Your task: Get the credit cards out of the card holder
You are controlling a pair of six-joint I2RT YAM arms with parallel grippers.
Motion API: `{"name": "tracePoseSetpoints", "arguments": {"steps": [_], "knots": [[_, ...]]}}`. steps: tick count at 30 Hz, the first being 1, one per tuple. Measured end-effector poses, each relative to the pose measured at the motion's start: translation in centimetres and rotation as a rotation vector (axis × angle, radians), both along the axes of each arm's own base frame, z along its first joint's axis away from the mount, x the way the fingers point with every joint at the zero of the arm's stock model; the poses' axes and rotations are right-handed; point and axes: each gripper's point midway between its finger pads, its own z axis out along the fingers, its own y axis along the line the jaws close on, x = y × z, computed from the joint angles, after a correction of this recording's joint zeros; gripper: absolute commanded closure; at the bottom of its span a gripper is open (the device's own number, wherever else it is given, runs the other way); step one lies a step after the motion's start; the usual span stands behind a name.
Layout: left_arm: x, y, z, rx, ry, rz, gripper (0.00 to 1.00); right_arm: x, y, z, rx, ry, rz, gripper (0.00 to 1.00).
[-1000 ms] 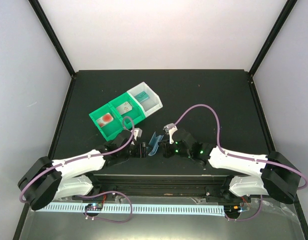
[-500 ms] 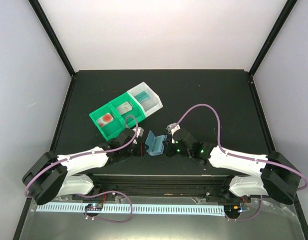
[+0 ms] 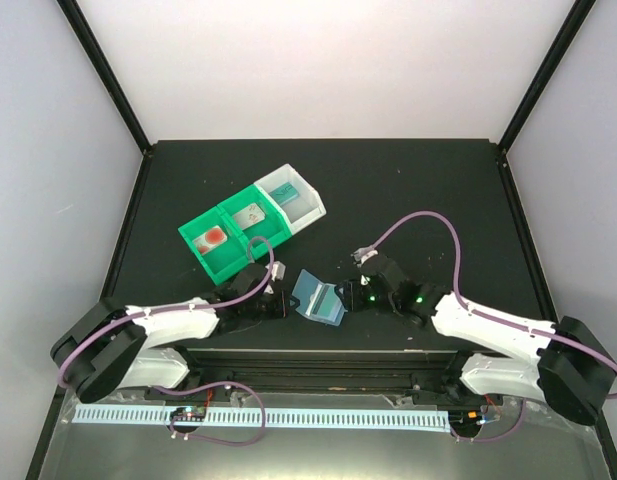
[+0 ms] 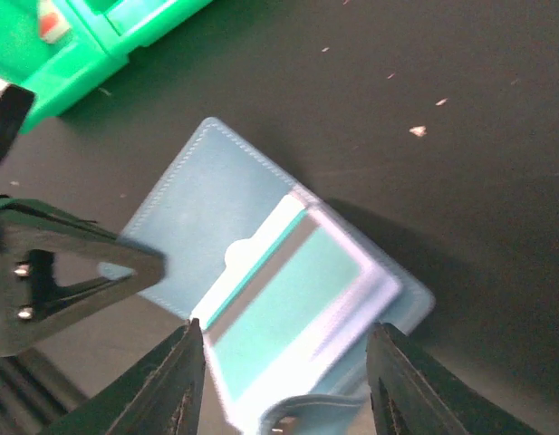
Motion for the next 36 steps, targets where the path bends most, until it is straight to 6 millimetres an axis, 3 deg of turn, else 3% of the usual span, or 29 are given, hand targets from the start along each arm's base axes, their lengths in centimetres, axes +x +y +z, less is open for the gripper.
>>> {"name": "tracePoseSetpoints", "arguments": {"steps": [7,14,17,27,32,36], "knots": [[-0.2,0.2,-0.3,-0.007,0.021,0.019,0.98,-0.9,1.5,-0.8,0.073,0.101,0.007,0.54],[-1.1,1.0,-0.3,-0.052,0.023,0.050,0.98,-1.5,3.3,0.0,0.134,0.133,0.049,0.64],[-1.0,1.0,0.0,-0.077,0.024,0.066,0.98,-1.6,3.8,-0.8,0.123,0.159,0.056,0.65],[-1.1,0.6,0.4,-0.152,0.043,0.111,0.98,-1.0,3.9,-4.6,-0.025,0.215,0.058,0.67],[-0.9,0.3,0.0,-0.163,0.062,0.130,0.99,-0.6,3.3,-4.9,-0.070,0.212,0.030,0.67],[-0.6,0.0,-0.2,-0.180,0.077,0.147,0.98,0.5,3.5,-3.9,-0.084,0.178,0.002,0.68]]}}
